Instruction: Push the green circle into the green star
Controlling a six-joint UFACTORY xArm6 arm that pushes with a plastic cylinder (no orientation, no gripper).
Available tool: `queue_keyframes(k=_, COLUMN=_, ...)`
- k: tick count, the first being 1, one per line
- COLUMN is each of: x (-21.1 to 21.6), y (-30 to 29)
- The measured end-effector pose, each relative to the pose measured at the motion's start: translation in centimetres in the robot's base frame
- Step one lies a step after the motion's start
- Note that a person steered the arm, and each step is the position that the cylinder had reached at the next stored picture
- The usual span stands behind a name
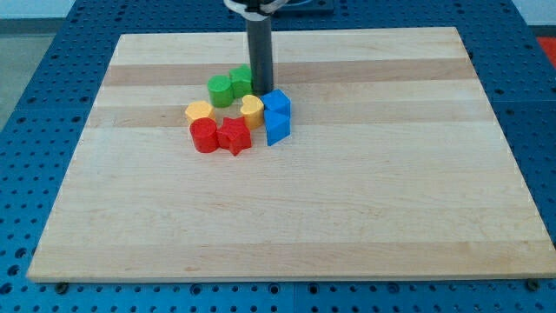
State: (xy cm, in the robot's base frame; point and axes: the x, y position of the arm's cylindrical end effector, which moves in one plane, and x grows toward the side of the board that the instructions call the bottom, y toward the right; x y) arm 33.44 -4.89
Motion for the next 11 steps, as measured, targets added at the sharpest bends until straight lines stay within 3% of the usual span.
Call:
queue_keyframes(k=2, x=-2.8, y=1.0)
queue_keyframes(k=4, x=-5.3, y=-2.7)
queue_keyframes(k=6, x=-4.9, y=-6.8)
queue_keyframes(k=11, x=-4.8, y=-4.2)
